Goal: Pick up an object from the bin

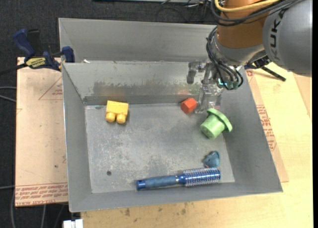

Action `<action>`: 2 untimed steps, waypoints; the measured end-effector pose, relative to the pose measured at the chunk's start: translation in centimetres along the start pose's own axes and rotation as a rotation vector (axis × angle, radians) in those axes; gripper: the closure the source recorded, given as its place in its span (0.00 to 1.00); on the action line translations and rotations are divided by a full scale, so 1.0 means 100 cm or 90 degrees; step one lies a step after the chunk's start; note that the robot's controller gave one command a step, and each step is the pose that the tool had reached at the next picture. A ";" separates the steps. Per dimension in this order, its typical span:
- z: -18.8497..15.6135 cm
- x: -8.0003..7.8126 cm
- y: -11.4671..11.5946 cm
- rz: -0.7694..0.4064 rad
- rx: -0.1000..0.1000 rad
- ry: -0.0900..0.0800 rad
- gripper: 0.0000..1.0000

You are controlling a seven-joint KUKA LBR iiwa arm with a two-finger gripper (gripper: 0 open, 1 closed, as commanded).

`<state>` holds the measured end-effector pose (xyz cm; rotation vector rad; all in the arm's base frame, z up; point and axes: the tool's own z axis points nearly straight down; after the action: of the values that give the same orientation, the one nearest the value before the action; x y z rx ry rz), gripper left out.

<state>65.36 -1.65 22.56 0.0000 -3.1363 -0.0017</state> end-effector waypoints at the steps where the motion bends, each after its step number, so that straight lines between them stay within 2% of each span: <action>1: 0.159 0.033 -0.091 -0.209 0.000 0.000 0.00; 2: 0.124 0.030 -0.123 -0.256 0.003 -0.007 0.00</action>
Offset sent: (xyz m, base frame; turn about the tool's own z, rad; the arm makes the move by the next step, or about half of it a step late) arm -0.0320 -0.0892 -0.1556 -0.3338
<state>62.31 -13.95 10.14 0.6288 -3.0843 0.0032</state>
